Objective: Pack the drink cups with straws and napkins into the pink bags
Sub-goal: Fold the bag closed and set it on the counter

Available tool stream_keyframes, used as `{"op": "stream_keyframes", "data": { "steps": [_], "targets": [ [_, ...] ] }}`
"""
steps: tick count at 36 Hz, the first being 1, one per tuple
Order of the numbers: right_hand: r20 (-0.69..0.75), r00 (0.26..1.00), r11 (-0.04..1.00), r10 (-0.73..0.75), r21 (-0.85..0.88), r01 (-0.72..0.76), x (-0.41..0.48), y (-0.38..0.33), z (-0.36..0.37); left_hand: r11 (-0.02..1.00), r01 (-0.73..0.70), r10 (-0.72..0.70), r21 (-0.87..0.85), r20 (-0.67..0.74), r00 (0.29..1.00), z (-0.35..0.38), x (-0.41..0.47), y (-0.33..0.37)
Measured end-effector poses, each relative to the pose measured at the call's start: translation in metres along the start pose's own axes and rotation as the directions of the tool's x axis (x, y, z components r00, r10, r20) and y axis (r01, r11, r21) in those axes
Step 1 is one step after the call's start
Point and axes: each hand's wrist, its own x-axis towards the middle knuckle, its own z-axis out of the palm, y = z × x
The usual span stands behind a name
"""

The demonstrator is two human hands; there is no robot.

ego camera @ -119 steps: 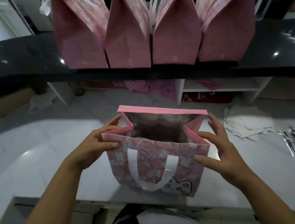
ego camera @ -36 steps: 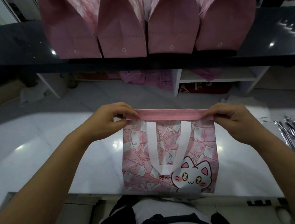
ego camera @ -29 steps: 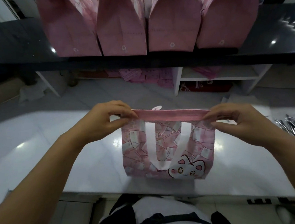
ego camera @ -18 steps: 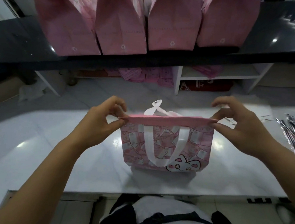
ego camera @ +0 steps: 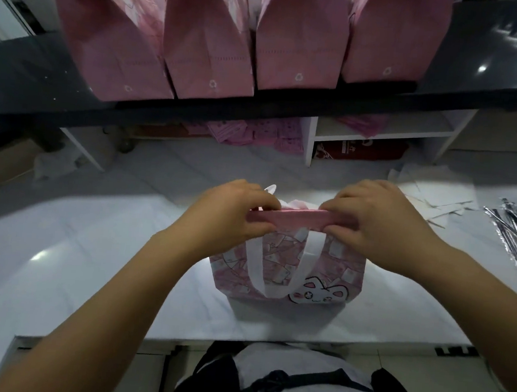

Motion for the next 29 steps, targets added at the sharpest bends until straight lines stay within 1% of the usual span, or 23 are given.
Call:
{"op": "stream_keyframes", "data": {
  "steps": [4,7,10,13,17,21,26,29],
  "targets": [
    [0.042,0.999,1.0,-0.002,-0.025,0.003,0.008,-0.008,-0.004,1.0,0.015,-0.015,0.001,0.034,0.999,0.0,0.01,0.003],
    [0.04,0.999,0.998,-0.01,-0.06,0.013,0.013,-0.014,-0.002,0.999,0.007,-0.005,-0.05,0.03,1.0,0.0,0.012,0.002],
    [0.067,0.997,0.994,-0.041,-0.102,0.047,0.018,-0.022,0.004,0.997,0.002,0.002,-0.073,0.055,0.998,-0.002,0.014,0.001],
    [0.053,0.996,0.994,-0.069,-0.084,0.073,0.018,-0.02,0.006,0.993,0.029,-0.021,-0.111,0.07,0.997,-0.002,0.013,-0.003],
    [0.039,0.994,0.992,-0.099,-0.072,0.102,0.013,-0.01,0.004,0.994,0.029,-0.018,-0.105,0.104,0.994,-0.006,0.01,-0.011],
    [0.027,0.993,0.992,-0.115,-0.04,0.116,0.006,0.003,-0.002,0.99,0.068,-0.052,-0.124,0.128,0.99,-0.013,0.0,-0.021],
    [0.007,0.985,0.984,-0.174,-0.031,0.174,-0.001,0.006,-0.007,0.994,0.024,-0.012,-0.108,0.109,0.994,-0.012,-0.006,-0.021],
    [0.027,0.984,0.984,-0.174,0.03,0.173,-0.003,0.006,-0.009,0.992,0.023,-0.01,-0.122,0.101,0.995,-0.011,-0.005,-0.02]
  ]
}}
